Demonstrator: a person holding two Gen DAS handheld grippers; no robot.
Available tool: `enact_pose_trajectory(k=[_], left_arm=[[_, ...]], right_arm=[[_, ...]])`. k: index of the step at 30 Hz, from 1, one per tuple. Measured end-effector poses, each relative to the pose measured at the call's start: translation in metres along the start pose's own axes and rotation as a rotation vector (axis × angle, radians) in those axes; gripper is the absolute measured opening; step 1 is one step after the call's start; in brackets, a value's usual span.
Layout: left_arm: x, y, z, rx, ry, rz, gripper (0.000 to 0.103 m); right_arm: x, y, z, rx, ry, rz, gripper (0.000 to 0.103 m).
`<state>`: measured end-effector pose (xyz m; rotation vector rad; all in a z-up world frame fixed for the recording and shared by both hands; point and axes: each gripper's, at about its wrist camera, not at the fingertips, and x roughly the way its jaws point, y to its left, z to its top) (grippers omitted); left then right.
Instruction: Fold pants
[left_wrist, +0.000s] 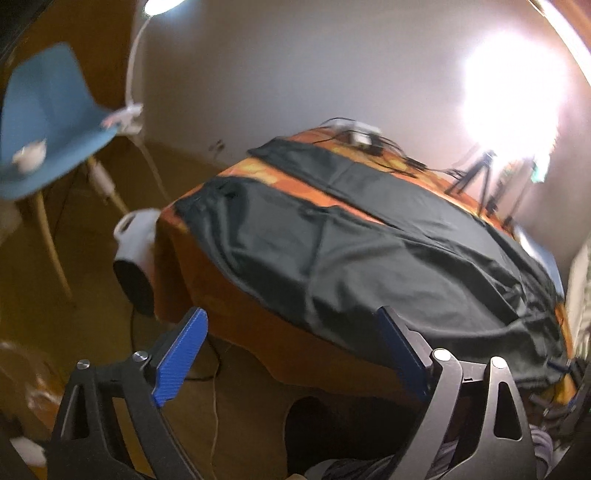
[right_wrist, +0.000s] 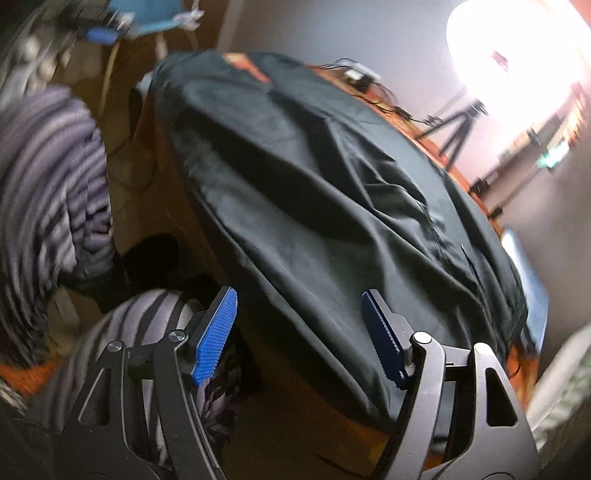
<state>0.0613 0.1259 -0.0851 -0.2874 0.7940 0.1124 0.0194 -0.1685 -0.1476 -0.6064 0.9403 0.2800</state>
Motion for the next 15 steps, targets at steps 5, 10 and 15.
enact_pose_trajectory(k=[5, 10, 15], left_arm=[[0.016, 0.039, 0.010, -0.082, 0.020, 0.020, 0.089], [0.041, 0.066, 0.023, -0.152, 0.058, -0.010, 0.087], [0.072, 0.084, 0.042, -0.223, 0.083, -0.039, 0.077]], right_arm=[[0.017, 0.009, 0.002, -0.070, 0.028, -0.010, 0.073], [0.027, 0.010, 0.004, -0.101, 0.051, -0.018, 0.073], [0.029, 0.012, 0.006, -0.129, 0.058, -0.050, 0.073]])
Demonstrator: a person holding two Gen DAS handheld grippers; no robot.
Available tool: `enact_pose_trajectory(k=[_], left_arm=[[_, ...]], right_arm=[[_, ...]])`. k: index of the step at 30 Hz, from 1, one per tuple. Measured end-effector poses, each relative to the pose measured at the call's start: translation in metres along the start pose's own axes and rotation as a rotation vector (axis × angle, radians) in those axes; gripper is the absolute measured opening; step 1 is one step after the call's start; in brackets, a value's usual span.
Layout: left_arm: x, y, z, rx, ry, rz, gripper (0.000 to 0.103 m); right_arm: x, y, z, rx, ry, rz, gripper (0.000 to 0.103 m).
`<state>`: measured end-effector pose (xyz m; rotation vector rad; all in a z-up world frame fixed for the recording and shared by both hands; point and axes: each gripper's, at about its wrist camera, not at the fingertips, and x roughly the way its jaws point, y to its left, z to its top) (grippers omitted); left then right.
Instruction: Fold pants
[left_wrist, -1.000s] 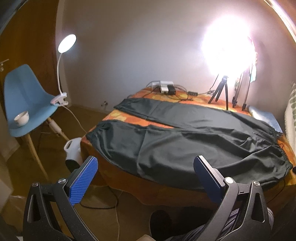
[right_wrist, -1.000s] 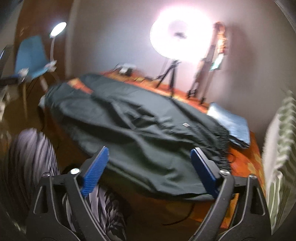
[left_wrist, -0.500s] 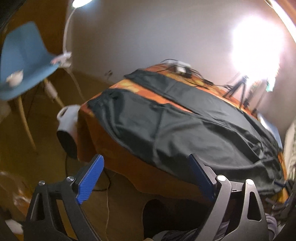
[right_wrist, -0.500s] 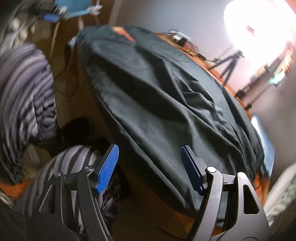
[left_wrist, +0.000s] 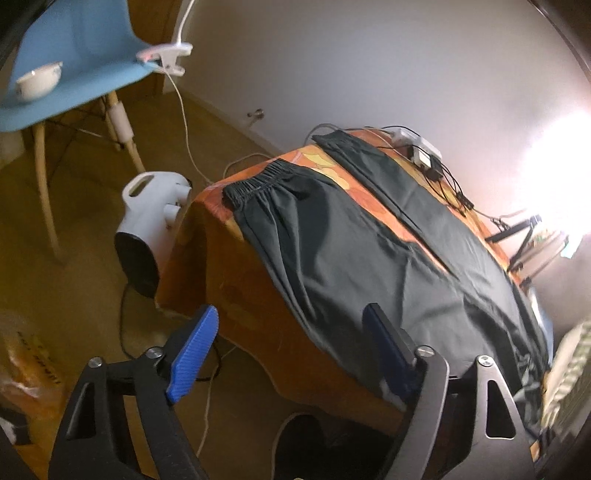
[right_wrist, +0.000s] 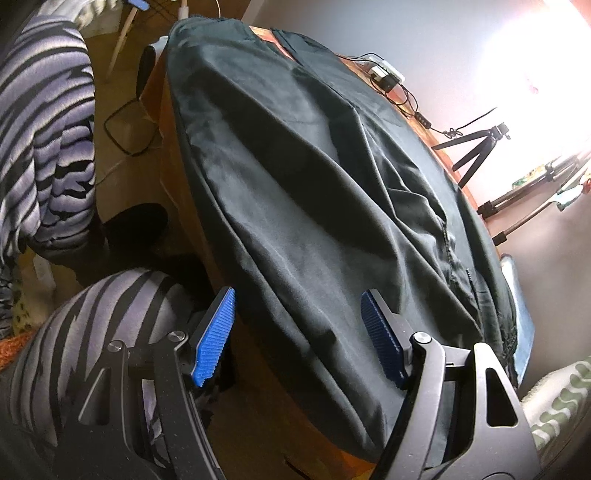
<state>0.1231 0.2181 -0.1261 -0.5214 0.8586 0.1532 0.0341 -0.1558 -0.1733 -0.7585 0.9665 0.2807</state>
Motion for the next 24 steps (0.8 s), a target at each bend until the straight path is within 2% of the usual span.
enact_pose_trajectory(k=[2, 4, 7, 11, 13, 15, 16, 19, 21, 24], left_arm=[[0.012, 0.003, 0.006, -0.014, 0.017, -0.005, 0.076], [0.022, 0.004, 0.010, -0.023, 0.035, -0.011, 0.075], [0.037, 0.010, 0.013, -0.048, 0.056, -0.012, 0.074], [0.048, 0.018, 0.018, -0.092, 0.070, -0.026, 0.066], [0.051, 0.019, 0.020, -0.104, 0.073, -0.036, 0.061], [0.054, 0.020, 0.020, -0.114, 0.081, -0.048, 0.054], [0.056, 0.020, 0.021, -0.119, 0.084, -0.053, 0.052], [0.062, 0.022, 0.022, -0.147, 0.104, -0.084, 0.037], [0.065, 0.025, 0.021, -0.172, 0.112, -0.099, 0.023], [0.066, 0.026, 0.020, -0.180, 0.108, -0.110, 0.012]], right_arm=[[0.000, 0.000, 0.001, -0.008, 0.000, -0.014, 0.072], [-0.001, 0.000, 0.002, -0.010, 0.001, -0.021, 0.060], [-0.003, -0.001, 0.003, -0.005, 0.005, -0.021, 0.052], [-0.006, -0.005, 0.005, 0.010, 0.004, -0.006, 0.032], [-0.009, -0.007, 0.006, 0.019, -0.001, 0.003, 0.022], [-0.012, -0.010, 0.007, 0.029, -0.009, 0.011, 0.017], [-0.014, -0.012, 0.008, 0.037, -0.013, 0.013, 0.016], [-0.019, -0.016, 0.009, 0.065, -0.027, 0.013, 0.010], [-0.023, -0.019, 0.010, 0.078, -0.036, 0.005, 0.009], [-0.027, -0.022, 0.011, 0.086, -0.040, -0.003, 0.009]])
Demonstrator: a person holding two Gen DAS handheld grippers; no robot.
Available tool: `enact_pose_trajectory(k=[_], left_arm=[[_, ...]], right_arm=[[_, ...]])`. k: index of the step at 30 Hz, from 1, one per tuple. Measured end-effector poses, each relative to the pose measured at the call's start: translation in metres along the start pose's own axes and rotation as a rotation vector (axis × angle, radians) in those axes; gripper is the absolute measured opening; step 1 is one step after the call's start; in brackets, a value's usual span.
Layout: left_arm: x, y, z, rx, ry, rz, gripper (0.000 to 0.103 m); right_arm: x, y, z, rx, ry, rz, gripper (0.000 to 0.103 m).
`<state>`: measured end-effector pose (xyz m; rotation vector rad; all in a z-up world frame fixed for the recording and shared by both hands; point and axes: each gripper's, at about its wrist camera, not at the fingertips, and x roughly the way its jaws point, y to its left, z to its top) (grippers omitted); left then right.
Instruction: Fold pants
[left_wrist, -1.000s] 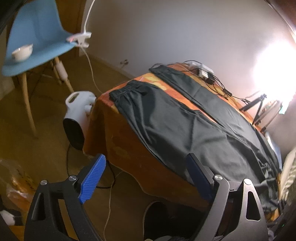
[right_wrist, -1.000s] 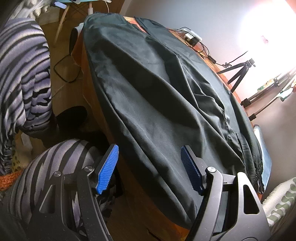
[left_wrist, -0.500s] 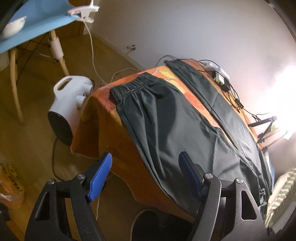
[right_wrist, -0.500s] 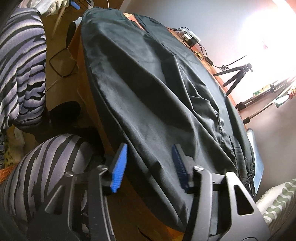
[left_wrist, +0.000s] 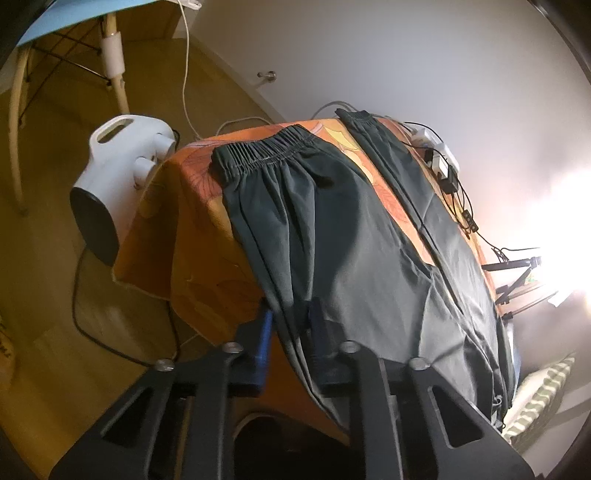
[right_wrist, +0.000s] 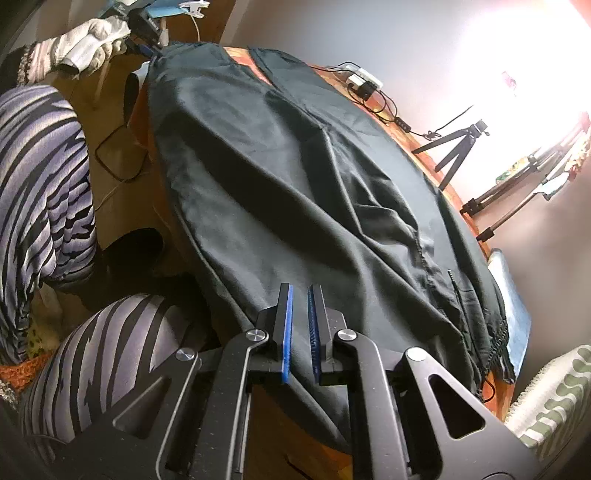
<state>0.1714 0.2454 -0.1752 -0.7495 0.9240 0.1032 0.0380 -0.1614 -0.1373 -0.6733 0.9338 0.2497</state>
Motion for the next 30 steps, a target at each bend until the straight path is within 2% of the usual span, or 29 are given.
enact_pose_trajectory(k=[6, 8, 10, 11, 18, 20, 22, 23, 25, 30], left_arm=[[-0.003, -0.002, 0.001, 0.007, -0.021, -0.001, 0.005], [-0.002, -0.003, 0.002, 0.012, -0.025, 0.001, 0.004], [-0.003, -0.003, 0.002, 0.008, -0.030, 0.001, 0.004], [-0.003, -0.002, 0.003, 0.003, -0.032, -0.002, 0.004], [-0.004, -0.001, 0.004, -0.003, -0.046, -0.007, 0.003], [-0.004, 0.000, 0.005, -0.007, -0.049, -0.008, 0.002], [-0.006, 0.000, 0.005, -0.010, -0.057, -0.009, 0.002], [-0.008, 0.000, 0.006, -0.012, -0.062, -0.013, 0.002], [-0.011, -0.001, 0.006, -0.007, -0.071, -0.019, 0.002], [-0.014, 0.000, 0.006, -0.002, -0.091, -0.020, 0.002]], right_arm=[[-0.002, -0.004, -0.006, 0.017, 0.002, 0.050, 0.010], [-0.002, -0.001, -0.011, 0.016, 0.005, 0.075, 0.025], [-0.002, 0.004, -0.015, 0.004, -0.001, 0.092, 0.059], [-0.002, 0.007, -0.017, -0.008, -0.009, 0.090, 0.062], [0.023, 0.020, -0.017, -0.064, 0.024, 0.061, 0.063], [0.028, 0.021, -0.016, -0.070, 0.033, 0.055, 0.059], [0.029, 0.020, -0.014, -0.064, 0.040, 0.070, 0.031], [0.029, 0.019, -0.013, -0.052, 0.047, 0.101, 0.026], [0.024, 0.017, -0.011, -0.041, 0.042, 0.128, 0.008], [0.007, 0.007, -0.002, -0.012, -0.005, 0.109, 0.005]])
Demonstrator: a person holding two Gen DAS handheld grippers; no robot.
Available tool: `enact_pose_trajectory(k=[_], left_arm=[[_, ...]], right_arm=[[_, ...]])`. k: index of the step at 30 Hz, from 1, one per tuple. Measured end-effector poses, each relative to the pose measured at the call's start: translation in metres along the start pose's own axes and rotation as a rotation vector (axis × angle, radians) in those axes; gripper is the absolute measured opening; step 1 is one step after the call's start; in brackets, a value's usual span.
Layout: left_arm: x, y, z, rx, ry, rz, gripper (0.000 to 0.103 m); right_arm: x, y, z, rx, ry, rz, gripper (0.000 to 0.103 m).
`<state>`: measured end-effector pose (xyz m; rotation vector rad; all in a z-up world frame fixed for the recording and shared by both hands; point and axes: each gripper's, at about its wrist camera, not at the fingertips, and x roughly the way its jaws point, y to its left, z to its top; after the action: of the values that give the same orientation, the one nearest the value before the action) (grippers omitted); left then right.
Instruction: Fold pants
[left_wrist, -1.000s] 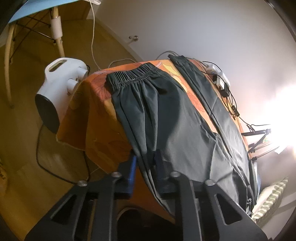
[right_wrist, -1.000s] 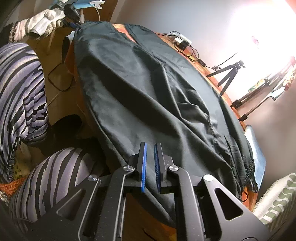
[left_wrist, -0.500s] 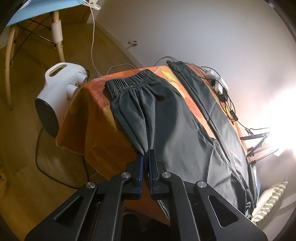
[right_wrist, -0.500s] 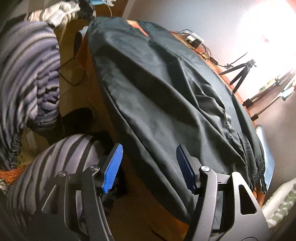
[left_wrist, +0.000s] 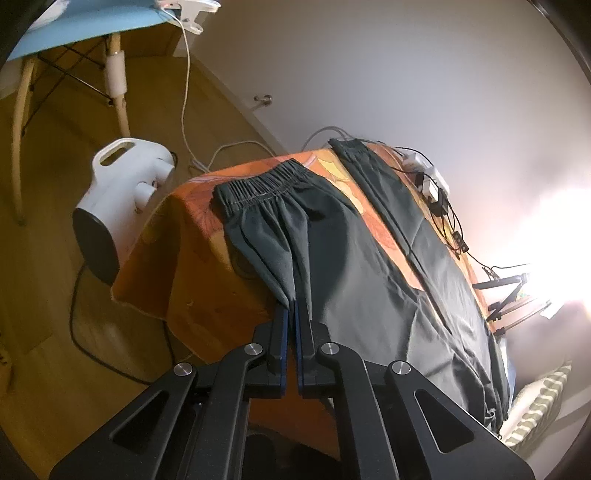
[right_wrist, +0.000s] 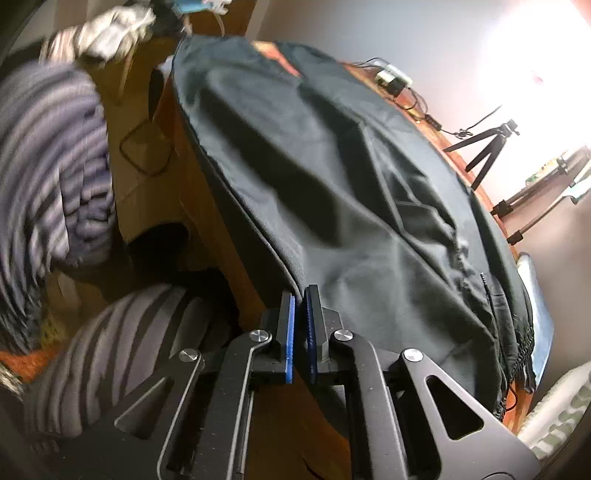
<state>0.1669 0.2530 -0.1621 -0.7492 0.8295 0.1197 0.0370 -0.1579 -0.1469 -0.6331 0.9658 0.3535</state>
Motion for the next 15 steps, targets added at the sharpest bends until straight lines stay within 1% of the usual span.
enact_pose_trajectory(k=[3, 8, 10, 11, 12, 14, 15], left_arm=[[0.002, 0.003, -0.002, 0.009, 0.009, 0.005, 0.002], [0.003, 0.006, -0.002, -0.027, 0.011, -0.039, 0.002], [0.003, 0.006, -0.001, -0.038, 0.015, -0.043, 0.006], [0.003, 0.006, 0.000, -0.043, 0.017, -0.050, 0.011], [0.003, 0.006, 0.000, -0.053, 0.017, -0.051, 0.014], [0.005, 0.009, 0.001, -0.078, 0.030, -0.060, 0.018], [0.007, 0.009, 0.001, -0.089, 0.037, -0.068, 0.018]], right_arm=[[-0.009, -0.011, 0.007, 0.023, -0.026, -0.044, 0.005], [-0.017, -0.028, 0.024, 0.051, -0.051, -0.111, 0.004], [-0.018, -0.034, 0.031, 0.045, -0.056, -0.122, 0.004], [-0.019, -0.035, 0.032, 0.040, -0.057, -0.128, 0.004], [-0.020, -0.035, 0.032, 0.037, -0.057, -0.132, 0.004], [-0.021, -0.036, 0.033, 0.036, -0.061, -0.136, 0.004], [-0.023, -0.037, 0.033, 0.035, -0.063, -0.136, 0.004]])
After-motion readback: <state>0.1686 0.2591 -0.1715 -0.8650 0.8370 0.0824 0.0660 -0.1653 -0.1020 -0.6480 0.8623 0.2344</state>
